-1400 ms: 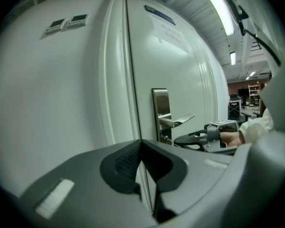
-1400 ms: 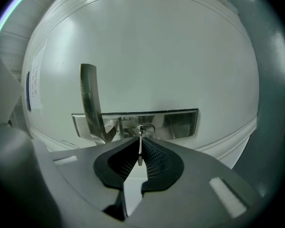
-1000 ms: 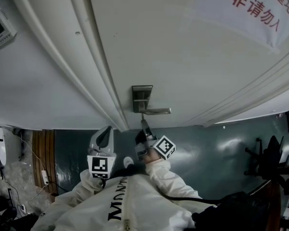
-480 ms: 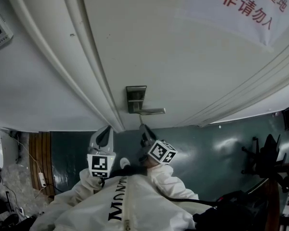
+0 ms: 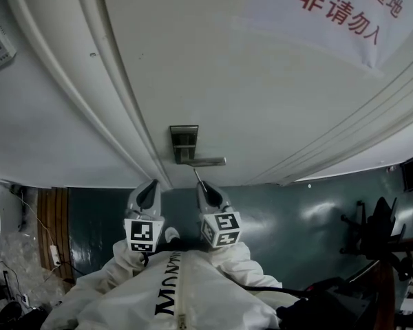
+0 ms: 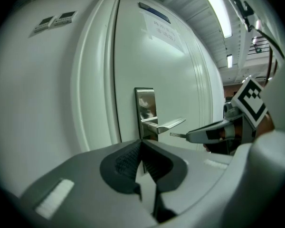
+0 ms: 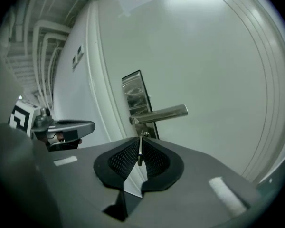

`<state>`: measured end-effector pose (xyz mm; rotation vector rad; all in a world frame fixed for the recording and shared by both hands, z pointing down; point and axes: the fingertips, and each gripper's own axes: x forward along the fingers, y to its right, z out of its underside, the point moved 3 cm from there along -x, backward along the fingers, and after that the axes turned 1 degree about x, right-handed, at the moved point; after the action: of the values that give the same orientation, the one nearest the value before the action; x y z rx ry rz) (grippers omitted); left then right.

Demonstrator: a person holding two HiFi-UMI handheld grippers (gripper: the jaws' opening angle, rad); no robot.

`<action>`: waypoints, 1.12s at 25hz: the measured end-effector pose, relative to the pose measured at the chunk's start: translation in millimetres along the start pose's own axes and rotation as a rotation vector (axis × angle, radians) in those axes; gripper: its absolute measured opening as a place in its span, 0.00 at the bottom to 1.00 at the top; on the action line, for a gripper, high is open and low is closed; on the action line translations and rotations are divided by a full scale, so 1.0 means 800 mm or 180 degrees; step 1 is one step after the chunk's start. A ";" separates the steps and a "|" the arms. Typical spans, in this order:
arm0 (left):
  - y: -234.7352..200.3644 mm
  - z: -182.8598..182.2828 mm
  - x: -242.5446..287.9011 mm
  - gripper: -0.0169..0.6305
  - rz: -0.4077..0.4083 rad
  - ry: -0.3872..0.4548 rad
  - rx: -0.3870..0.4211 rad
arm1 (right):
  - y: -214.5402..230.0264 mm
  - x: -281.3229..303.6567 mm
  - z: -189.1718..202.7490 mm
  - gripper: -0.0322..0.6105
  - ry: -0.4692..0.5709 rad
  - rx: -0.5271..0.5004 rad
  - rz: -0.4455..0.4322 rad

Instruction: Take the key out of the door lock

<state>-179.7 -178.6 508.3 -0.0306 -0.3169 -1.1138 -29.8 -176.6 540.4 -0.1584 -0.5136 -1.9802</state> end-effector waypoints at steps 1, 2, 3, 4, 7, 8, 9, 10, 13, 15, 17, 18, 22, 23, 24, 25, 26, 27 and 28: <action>0.003 -0.001 0.001 0.03 -0.0013 -0.0005 -0.0001 | -0.002 -0.004 -0.003 0.09 0.0000 -0.0220 0.0021; 0.005 -0.001 0.002 0.03 -0.0028 -0.0011 0.0002 | -0.004 -0.008 -0.007 0.09 0.0015 -0.0432 0.0031; 0.008 -0.002 0.003 0.03 -0.0045 -0.0015 0.0007 | -0.007 -0.012 -0.011 0.09 0.0045 -0.0630 0.0034; 0.010 -0.003 0.005 0.03 -0.0064 -0.0019 0.0013 | -0.009 -0.015 -0.016 0.08 0.0092 -0.0806 0.0045; 0.020 -0.008 0.007 0.03 -0.0130 -0.0020 0.0029 | -0.004 -0.028 -0.030 0.09 0.0272 -0.1123 0.0118; 0.023 -0.009 0.007 0.03 -0.0157 -0.0020 0.0032 | 0.000 -0.032 -0.033 0.08 0.0314 -0.1136 0.0128; 0.026 -0.011 0.008 0.03 -0.0187 -0.0020 0.0034 | 0.006 -0.036 -0.035 0.09 0.0331 -0.1110 0.0123; 0.029 -0.013 0.008 0.03 -0.0221 -0.0019 0.0036 | 0.012 -0.039 -0.037 0.08 0.0334 -0.1071 0.0110; 0.037 -0.020 0.008 0.03 -0.0326 -0.0015 0.0052 | 0.029 -0.049 -0.041 0.09 0.0352 -0.0999 0.0061; 0.043 -0.021 0.005 0.03 -0.0393 -0.0035 0.0051 | 0.036 -0.056 -0.041 0.09 0.0351 -0.0960 0.0012; 0.049 -0.020 0.001 0.03 -0.0452 -0.0063 0.0042 | 0.042 -0.063 -0.040 0.09 0.0349 -0.0927 -0.0042; 0.052 -0.019 -0.001 0.03 -0.0473 -0.0071 0.0045 | 0.044 -0.065 -0.039 0.09 0.0361 -0.0918 -0.0064; 0.060 -0.012 -0.017 0.03 -0.0490 -0.0103 0.0067 | 0.044 -0.074 -0.028 0.09 0.0388 -0.0891 -0.0079; 0.062 -0.010 -0.023 0.03 -0.0485 -0.0107 0.0069 | 0.041 -0.079 -0.025 0.09 0.0386 -0.0876 -0.0065; 0.063 -0.009 -0.030 0.03 -0.0478 -0.0099 0.0076 | 0.038 -0.084 -0.023 0.09 0.0393 -0.0866 -0.0047; 0.064 -0.009 -0.036 0.03 -0.0468 -0.0079 0.0084 | 0.034 -0.089 -0.021 0.09 0.0405 -0.0862 -0.0028; 0.064 -0.009 -0.042 0.03 -0.0454 -0.0051 0.0093 | 0.030 -0.093 -0.019 0.09 0.0415 -0.0860 -0.0006; 0.065 -0.008 -0.049 0.03 -0.0437 -0.0020 0.0103 | 0.026 -0.098 -0.017 0.09 0.0423 -0.0859 0.0023; 0.065 -0.008 -0.056 0.03 -0.0417 0.0011 0.0113 | 0.021 -0.103 -0.015 0.09 0.0430 -0.0858 0.0057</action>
<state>-150.6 -117.1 497.3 0.0239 -0.3394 -1.2375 23.6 -119.5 507.3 -0.1944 -0.1564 -2.0201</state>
